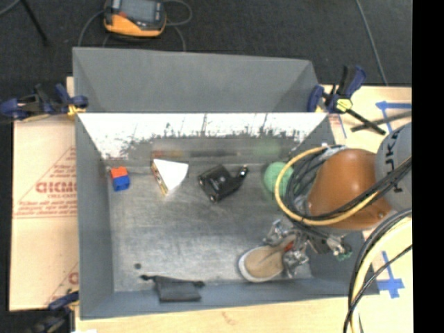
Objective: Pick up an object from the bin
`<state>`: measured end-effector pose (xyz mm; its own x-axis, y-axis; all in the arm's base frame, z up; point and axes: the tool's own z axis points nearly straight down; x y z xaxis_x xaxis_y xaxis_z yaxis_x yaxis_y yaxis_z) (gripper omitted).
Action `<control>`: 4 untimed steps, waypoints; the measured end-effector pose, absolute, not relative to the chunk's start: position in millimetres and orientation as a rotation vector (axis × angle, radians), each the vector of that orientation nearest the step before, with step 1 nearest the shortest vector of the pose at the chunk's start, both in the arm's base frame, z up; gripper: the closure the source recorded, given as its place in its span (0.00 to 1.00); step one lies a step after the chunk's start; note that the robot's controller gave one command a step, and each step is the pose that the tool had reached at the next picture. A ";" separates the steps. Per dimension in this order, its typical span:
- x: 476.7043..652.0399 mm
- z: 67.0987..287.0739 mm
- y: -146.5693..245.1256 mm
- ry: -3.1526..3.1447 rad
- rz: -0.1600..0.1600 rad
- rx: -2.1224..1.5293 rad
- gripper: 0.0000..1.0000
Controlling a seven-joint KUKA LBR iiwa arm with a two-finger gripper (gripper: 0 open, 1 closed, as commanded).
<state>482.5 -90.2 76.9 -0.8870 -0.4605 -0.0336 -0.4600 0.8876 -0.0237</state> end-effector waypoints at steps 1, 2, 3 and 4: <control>482.5 76.9 -90.2 3.015 -0.023 -0.736 1.00; 482.4 82.3 -90.5 3.020 -0.020 -0.736 1.00; 480.6 101.1 -90.4 3.033 -0.012 -0.736 1.00; 478.8 120.9 -89.5 3.044 -0.005 -0.741 1.00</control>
Offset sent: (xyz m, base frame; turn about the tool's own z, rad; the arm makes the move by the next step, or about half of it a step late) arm -0.0001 -0.0002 0.0461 0.0004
